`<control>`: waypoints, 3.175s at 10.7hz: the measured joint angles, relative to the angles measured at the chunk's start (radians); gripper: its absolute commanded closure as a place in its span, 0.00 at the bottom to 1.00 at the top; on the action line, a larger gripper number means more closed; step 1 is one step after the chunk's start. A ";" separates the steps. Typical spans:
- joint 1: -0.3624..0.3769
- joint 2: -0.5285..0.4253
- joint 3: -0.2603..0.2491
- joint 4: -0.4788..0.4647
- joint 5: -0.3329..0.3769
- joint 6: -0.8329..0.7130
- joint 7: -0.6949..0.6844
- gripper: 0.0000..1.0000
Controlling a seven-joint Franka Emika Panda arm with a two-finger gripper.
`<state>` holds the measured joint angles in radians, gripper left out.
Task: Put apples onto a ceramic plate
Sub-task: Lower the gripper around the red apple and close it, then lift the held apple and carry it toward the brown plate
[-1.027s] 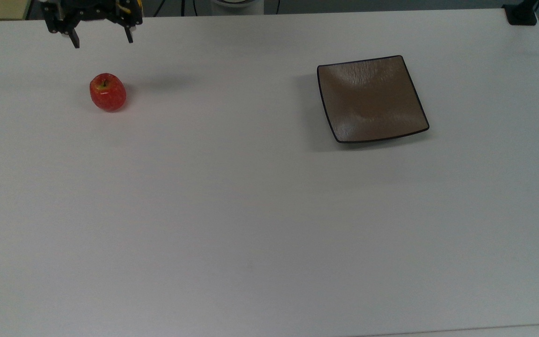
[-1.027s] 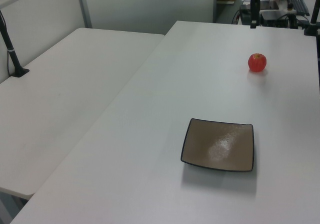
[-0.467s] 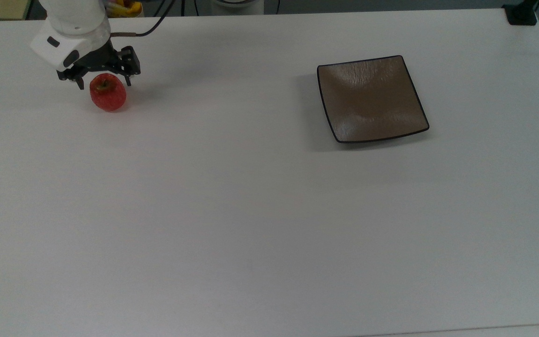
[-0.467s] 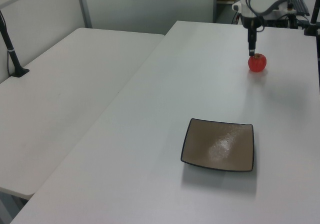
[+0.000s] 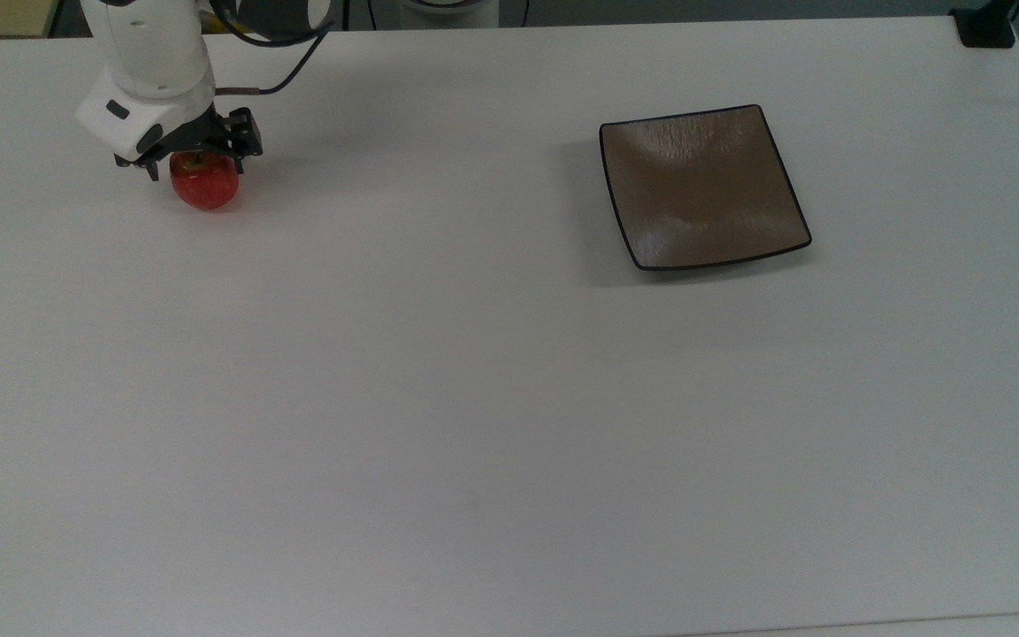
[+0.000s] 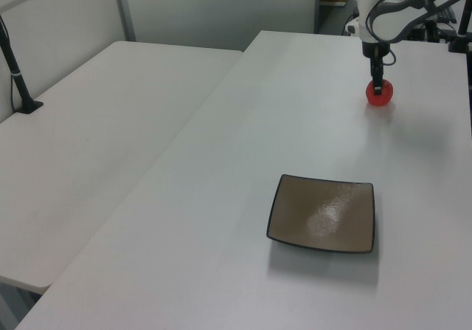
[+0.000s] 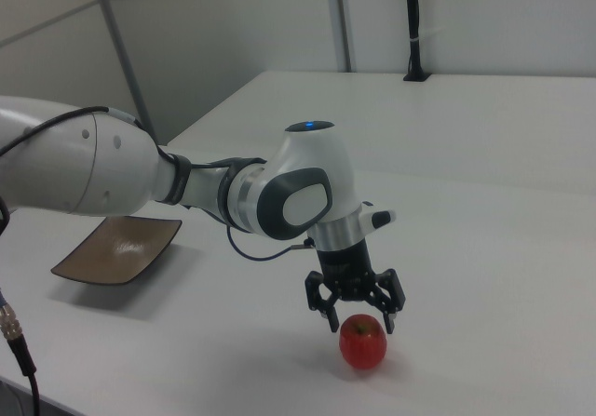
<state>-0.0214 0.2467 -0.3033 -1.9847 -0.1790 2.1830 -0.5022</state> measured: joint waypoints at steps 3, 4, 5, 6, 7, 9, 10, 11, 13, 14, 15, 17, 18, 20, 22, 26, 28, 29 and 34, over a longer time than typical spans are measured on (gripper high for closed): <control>0.000 0.016 0.000 -0.005 -0.001 0.003 0.000 0.00; 0.000 0.022 0.000 -0.008 -0.001 0.003 0.000 0.00; 0.000 0.032 0.000 -0.012 -0.001 0.003 0.000 0.00; 0.000 0.040 0.000 -0.015 -0.001 0.003 0.000 0.00; 0.000 0.046 0.000 -0.015 -0.001 0.003 0.000 0.16; 0.000 0.048 0.000 -0.015 -0.001 0.003 0.000 0.88; 0.000 0.048 0.000 -0.015 -0.001 0.003 0.000 1.00; 0.000 0.047 0.000 -0.014 -0.001 0.003 0.000 1.00; 0.000 0.046 0.000 -0.014 -0.001 0.003 0.000 0.99; 0.000 0.043 0.000 -0.012 -0.001 0.003 0.000 0.99; 0.000 0.030 0.000 -0.008 -0.001 0.003 0.000 0.99; 0.011 -0.035 0.000 0.009 -0.001 -0.044 0.000 0.99; 0.023 -0.076 0.001 0.018 -0.001 -0.074 0.000 0.99; 0.067 -0.175 0.003 0.061 0.000 -0.195 0.000 0.99; 0.119 -0.249 0.007 0.145 0.025 -0.362 0.001 0.98; 0.180 -0.302 0.027 0.312 0.145 -0.604 0.001 0.98; 0.186 -0.301 0.073 0.320 0.148 -0.621 0.062 0.98; 0.197 -0.299 0.117 0.320 0.150 -0.621 0.133 0.98; 0.285 -0.257 0.351 0.305 0.168 -0.599 0.461 0.98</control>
<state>0.2640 -0.0103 0.0479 -1.6796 -0.0113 1.5837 -0.0416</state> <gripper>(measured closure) 0.242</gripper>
